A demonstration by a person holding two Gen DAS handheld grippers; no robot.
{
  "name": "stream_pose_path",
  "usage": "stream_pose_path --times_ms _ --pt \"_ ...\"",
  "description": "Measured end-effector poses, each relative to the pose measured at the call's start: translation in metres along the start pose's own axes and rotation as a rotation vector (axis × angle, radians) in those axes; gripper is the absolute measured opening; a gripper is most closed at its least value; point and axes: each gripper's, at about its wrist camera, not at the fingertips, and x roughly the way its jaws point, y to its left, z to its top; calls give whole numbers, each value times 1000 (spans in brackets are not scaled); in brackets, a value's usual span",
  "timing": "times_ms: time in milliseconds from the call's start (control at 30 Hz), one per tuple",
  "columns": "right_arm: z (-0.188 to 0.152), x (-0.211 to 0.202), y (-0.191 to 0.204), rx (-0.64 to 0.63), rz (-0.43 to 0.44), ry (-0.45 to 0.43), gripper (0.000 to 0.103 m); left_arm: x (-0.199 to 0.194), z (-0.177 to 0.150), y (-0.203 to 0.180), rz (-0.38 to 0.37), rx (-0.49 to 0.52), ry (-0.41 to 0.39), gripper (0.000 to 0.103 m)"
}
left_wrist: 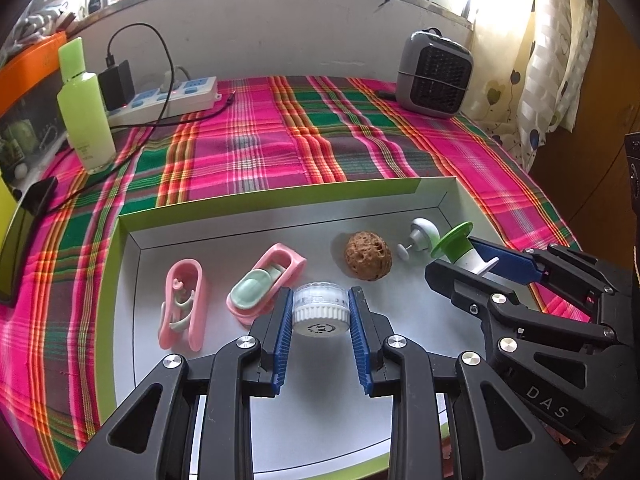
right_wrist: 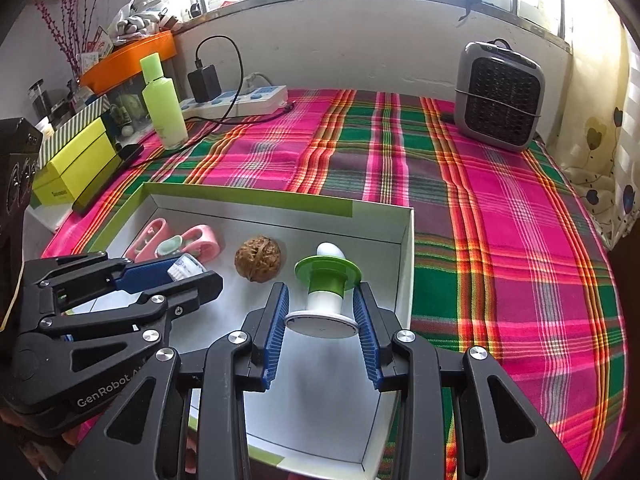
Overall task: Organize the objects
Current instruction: 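Lower spool and white container into the tray and open both grippers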
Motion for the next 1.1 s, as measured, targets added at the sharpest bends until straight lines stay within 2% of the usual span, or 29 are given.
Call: stream_pose_path --times_ms 1100 --pt "2 11 11 -59 -40 -6 35 6 2 4 13 -5 0 27"
